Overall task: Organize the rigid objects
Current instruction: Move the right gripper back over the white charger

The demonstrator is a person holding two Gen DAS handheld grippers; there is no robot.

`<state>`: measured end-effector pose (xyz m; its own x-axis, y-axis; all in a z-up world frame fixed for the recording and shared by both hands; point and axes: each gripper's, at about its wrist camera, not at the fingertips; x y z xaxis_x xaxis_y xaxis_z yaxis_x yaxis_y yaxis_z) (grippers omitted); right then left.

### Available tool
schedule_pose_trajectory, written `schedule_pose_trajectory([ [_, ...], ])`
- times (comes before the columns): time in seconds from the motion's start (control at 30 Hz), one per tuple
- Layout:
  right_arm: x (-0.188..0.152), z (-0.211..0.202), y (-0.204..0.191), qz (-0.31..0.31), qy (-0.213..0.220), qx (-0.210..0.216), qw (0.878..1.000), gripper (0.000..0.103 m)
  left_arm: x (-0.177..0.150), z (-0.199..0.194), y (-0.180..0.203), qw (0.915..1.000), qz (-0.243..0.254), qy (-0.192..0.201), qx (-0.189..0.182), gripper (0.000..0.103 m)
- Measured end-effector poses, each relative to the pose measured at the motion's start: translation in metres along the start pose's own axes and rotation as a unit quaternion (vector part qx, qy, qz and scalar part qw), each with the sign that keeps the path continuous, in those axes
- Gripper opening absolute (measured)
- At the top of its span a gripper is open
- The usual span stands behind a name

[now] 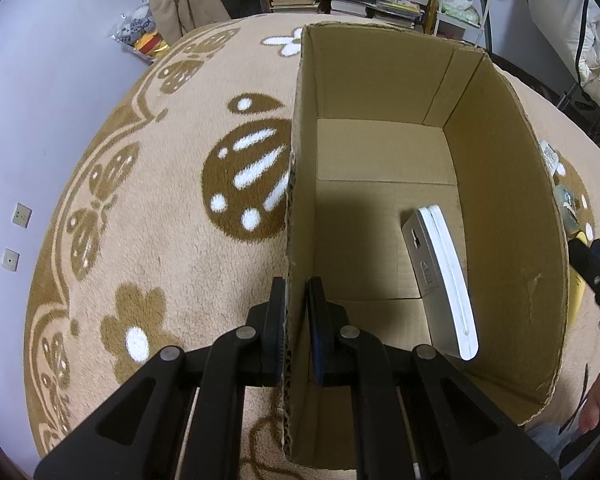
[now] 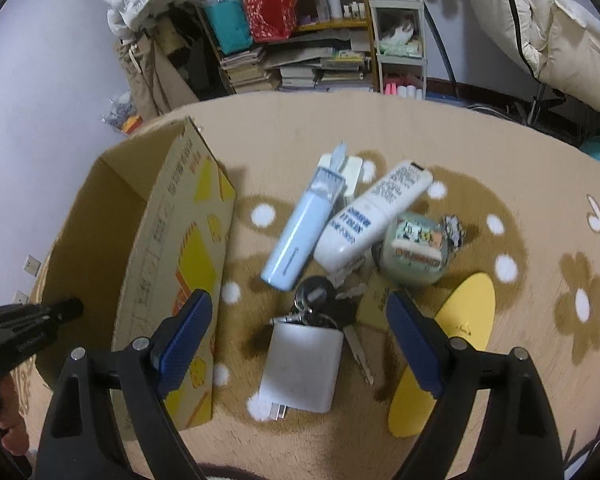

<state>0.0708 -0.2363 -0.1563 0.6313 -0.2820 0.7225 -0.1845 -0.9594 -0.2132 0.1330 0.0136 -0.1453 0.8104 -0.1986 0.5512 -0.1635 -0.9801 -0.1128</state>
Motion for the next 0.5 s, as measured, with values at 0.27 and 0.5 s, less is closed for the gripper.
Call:
schedule_pose_trajectory([
  [0.27, -0.023, 0.013, -0.003, -0.002, -0.041, -0.017, 0.999, 0.084, 0.001, 0.000, 0.000, 1.0000, -0.001, -0.001, 0.000, 0.010],
  [0.5, -0.044, 0.029, -0.005, -0.011, -0.082, -0.026, 0.996, 0.068, 0.000, 0.000, -0.002, 1.0000, -0.005, -0.001, -0.002, 0.010],
])
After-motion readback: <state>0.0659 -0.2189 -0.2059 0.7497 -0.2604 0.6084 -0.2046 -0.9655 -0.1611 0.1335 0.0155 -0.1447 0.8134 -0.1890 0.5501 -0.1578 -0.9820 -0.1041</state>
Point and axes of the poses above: each gripper's, at about its wrist camera, not at the fingertips, and z roughly the way its jaws point, y to its right, x to its top, and after that the axes turned 15 degrees about y, right-handed
